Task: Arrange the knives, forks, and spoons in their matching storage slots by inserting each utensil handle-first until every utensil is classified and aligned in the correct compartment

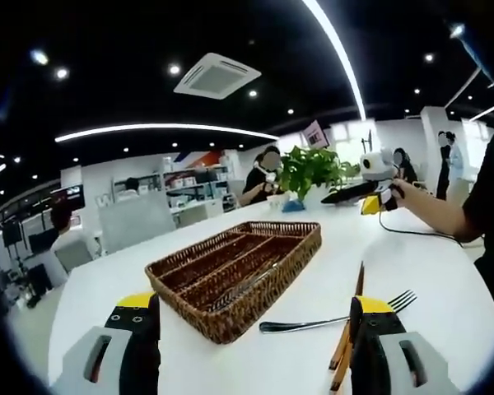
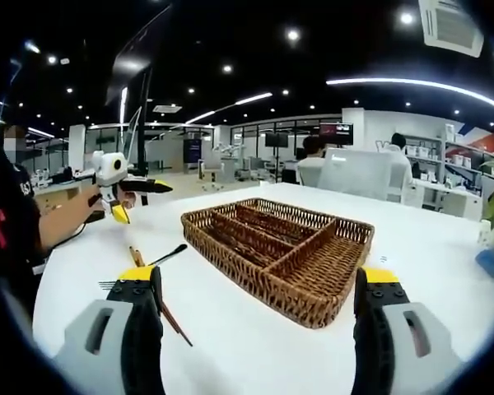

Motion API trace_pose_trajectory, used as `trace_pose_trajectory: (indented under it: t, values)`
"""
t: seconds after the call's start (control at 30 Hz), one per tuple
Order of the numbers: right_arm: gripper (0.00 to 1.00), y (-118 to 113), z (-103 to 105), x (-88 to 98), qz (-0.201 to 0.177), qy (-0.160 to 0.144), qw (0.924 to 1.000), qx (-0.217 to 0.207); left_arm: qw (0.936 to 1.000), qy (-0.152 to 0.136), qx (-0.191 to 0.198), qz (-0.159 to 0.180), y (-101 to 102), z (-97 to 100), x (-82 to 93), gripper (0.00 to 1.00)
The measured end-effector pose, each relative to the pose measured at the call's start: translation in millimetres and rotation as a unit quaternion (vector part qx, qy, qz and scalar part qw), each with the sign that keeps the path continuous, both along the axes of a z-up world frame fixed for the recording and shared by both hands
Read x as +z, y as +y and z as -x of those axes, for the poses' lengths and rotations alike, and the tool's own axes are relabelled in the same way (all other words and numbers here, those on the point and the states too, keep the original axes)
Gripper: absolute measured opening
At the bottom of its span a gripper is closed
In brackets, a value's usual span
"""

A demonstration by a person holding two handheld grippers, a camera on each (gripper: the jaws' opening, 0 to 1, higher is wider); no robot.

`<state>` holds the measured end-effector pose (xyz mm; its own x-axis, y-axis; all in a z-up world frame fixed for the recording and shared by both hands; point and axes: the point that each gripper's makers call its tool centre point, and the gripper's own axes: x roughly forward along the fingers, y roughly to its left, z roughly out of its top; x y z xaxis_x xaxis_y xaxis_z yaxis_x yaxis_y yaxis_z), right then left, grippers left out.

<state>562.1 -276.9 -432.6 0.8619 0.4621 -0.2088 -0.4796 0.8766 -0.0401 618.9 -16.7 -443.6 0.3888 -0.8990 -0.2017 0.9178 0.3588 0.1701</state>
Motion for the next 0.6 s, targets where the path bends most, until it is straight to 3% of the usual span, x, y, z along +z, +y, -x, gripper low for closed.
trace_pose_trajectory:
  t: [0.6]
  values:
    - [0.99, 0.2, -1.6, -1.6, 0.001, 0.001, 1.0000, 0.002, 0.9998, 0.008, -0.008, -0.019, -3.5, -0.9, -11.0, 1.00]
